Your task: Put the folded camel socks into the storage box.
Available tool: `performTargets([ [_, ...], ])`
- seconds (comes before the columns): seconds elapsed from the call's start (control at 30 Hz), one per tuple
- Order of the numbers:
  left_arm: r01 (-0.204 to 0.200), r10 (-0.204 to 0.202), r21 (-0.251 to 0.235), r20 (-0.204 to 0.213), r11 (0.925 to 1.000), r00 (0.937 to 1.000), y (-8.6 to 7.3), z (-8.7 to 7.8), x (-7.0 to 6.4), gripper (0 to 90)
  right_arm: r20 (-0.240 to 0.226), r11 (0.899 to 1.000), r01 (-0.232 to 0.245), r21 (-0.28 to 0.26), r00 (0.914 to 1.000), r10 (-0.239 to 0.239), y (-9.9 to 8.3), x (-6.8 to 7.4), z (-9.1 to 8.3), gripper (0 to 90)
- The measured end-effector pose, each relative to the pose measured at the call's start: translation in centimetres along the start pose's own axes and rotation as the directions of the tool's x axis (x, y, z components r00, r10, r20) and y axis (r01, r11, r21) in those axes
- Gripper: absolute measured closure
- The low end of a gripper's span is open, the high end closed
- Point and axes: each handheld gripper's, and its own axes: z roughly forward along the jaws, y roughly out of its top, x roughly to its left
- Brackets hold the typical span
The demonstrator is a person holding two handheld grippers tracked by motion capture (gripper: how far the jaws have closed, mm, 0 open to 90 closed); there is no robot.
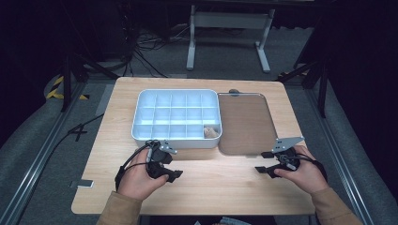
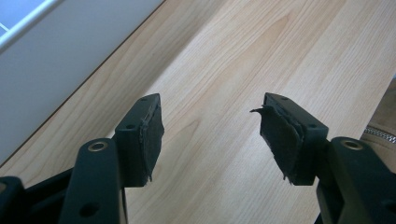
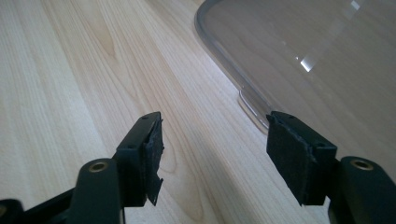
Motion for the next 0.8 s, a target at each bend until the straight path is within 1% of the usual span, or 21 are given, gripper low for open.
performTargets([
  [0.13,-0.011,0.011,0.024,0.004,0.9997,0.9999,0.0,0.6,0.1,39.3,-0.011,1.0,0.022,0.003,0.9997,-0.022,-0.9,0.1,1.1,37.1],
  [0.17,-0.015,0.015,0.014,0.007,0.9998,0.9999,0.0,0.8,0.1,39.2,-0.014,1.0,0.021,0.005,0.9997,-0.021,-1.1,0.2,1.3,37.1],
  [0.2,-0.014,0.014,0.022,0.008,0.9997,0.9999,0.0,0.8,0.1,38.8,-0.021,1.0,0.024,0.004,0.9995,-0.024,-1.2,0.4,1.5,37.1],
  [0.23,-0.014,0.014,0.015,0.008,0.9998,0.9999,-0.1,0.9,0.1,38.6,-0.023,0.999,0.033,-0.001,0.9992,-0.033,-1.3,0.5,1.7,37.1],
  [0.27,-0.013,0.013,0.02,0.014,0.9997,0.9998,-0.1,1.0,0.1,38.5,-0.03,0.999,0.04,-0.004,0.9987,-0.04,-1.4,0.7,1.9,37.1],
  [0.33,-0.013,0.012,0.023,0.012,0.9997,0.9999,-0.1,1.1,0.1,38.5,-0.051,0.998,0.062,0.006,0.9968,-0.061,-1.5,1.1,2.3,37.1],
  [0.4,-0.015,0.014,0.032,0.016,0.9994,0.9998,-0.1,1.1,0.1,38.5,-0.064,0.997,0.072,0.006,0.9954,-0.071,-1.5,1.5,2.6,36.8],
  [0.43,-0.018,0.018,0.029,0.018,0.9994,0.9997,-0.1,1.2,0.1,38.4,-0.069,0.997,0.078,0.006,0.9946,-0.077,-1.5,1.6,2.8,36.7],
  [0.5,-0.018,0.017,0.037,0.015,0.9992,0.9997,-0.2,1.4,0.1,38.2,-0.069,0.996,0.086,0.011,0.994,-0.085,-1.6,1.9,3.0,36.3],
  [0.53,-0.021,0.02,0.036,0.021,0.9992,0.9996,-0.2,1.5,0.1,38.0,-0.068,0.996,0.092,0.012,0.9935,-0.091,-1.7,2.0,3.1,36.0],
  [0.63,-0.033,0.032,0.059,0.017,0.9977,0.9994,-0.1,1.9,-0.1,37.3,-0.057,0.995,0.1,0.0,0.9934,-0.1,-1.9,2.2,3.2,33.9],
  [0.67,-0.036,0.035,0.077,0.016,0.9964,0.9993,-0.1,1.9,-0.1,37.1,-0.05,0.995,0.104,-0.006,0.9933,-0.104,-2.0,2.3,3.3,33.8],
  [0.7,-0.035,0.033,0.07,0.022,0.997,0.9992,-0.1,2.1,-0.1,37.0,-0.049,0.994,0.107,-0.01,0.993,-0.107,-2.0,2.3,3.3,33.6],
  [0.73,-0.042,0.04,0.076,0.017,0.9962,0.999,-0.1,2.2,-0.1,36.7,-0.051,0.994,0.106,-0.011,0.993,-0.106,-2.1,2.4,3.3,32.9],
  [0.8,-0.043,0.041,0.084,0.023,0.9956,0.9989,-0.1,2.3,-0.1,36.6,-0.051,0.994,0.104,-0.018,0.9932,-0.105,-2.2,2.5,3.4,32.4],
])
